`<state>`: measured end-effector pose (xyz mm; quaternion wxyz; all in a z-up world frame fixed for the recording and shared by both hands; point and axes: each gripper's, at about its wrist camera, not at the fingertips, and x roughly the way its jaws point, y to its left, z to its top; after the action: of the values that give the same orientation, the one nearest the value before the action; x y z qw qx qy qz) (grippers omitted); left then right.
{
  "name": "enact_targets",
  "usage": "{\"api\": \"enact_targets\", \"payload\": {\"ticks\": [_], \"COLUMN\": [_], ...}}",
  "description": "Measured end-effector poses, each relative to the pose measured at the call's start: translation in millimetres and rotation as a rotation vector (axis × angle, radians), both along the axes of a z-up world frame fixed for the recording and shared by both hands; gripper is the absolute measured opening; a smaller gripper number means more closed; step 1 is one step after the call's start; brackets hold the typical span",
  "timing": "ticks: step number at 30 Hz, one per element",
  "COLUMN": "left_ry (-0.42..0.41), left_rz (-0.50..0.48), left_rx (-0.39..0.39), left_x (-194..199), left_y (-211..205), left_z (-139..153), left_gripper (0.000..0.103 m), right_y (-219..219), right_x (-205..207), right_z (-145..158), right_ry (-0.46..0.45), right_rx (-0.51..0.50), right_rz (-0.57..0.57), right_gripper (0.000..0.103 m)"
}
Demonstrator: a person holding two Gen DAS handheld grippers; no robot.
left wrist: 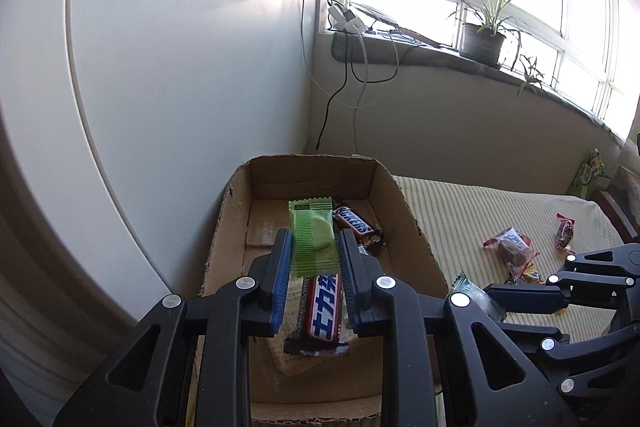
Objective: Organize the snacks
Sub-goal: 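Drop the green candy and mint pack into the box, opening both tools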
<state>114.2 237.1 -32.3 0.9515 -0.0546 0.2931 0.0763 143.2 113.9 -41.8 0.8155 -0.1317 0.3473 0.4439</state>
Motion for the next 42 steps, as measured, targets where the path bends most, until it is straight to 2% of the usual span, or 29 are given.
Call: {"api": "enact_targets", "payload": {"ticks": [3, 10, 11, 13, 24, 27, 31, 35, 38, 40, 41, 42], "left_ry": [0.008, 0.009, 0.006, -0.001, -0.026, -0.038, -0.047, -0.054, -0.049, -0.040, -0.038, -0.030], "left_rz": [0.003, 0.021, 0.022, 0.031, 0.019, 0.012, -0.015, -0.059, -0.103, -0.137, -0.156, -0.175], "left_rx": [0.025, 0.024, 0.018, 0.010, 0.002, 0.020, 0.028, 0.016, 0.002, -0.003, -0.005, -0.008], "left_x": [2.0, 3.3, 2.9, 2.8, -9.7, -14.9, -19.6, -20.3, -17.4, -14.7, -14.1, -11.9], "left_y": [0.1, 4.3, 5.1, 6.8, -1.1, -11.5, -29.1, -50.2, -67.4, -82.2, -90.7, -99.0], "left_z": [0.6, 0.2, 0.9, 2.4, 14.0, 19.9, 25.0, 28.4, 27.3, 24.7, 22.7, 20.5], "left_gripper": [0.022, 0.023, 0.023, 0.029, 0.029, 0.029, 0.029, 0.029, 0.029, 0.033, 0.033, 0.033], "right_y": [10.8, 22.7, 23.1, 22.7, -8.9, -21.0, -47.1, -83.2, -126.5, -159.8, -174.8, -189.2], "right_x": [-0.6, -5.9, -7.3, -8.8, -12.6, -15.3, -17.4, -13.3, -4.2, 3.2, 7.3, 11.6], "right_z": [-2.7, -5.7, -5.4, -4.5, 5.2, 5.7, 9.4, 14.1, 17.1, 16.9, 17.0, 16.2], "right_ry": [0.008, -0.013, -0.028, -0.043, -0.047, -0.053, -0.080, -0.111, -0.106, -0.112, -0.122, -0.132], "right_rx": [-0.004, -0.019, -0.020, -0.021, 0.014, 0.017, 0.028, 0.018, 0.047, 0.062, 0.058, 0.044], "right_rz": [0.024, 0.058, 0.052, 0.051, 0.012, -0.001, -0.047, -0.112, -0.185, -0.249, -0.282, -0.310], "right_gripper": [0.026, 0.026, 0.027, 0.042, 0.049, 0.055, 0.065, 0.068, 0.068, 0.068, 0.070, 0.077]}}
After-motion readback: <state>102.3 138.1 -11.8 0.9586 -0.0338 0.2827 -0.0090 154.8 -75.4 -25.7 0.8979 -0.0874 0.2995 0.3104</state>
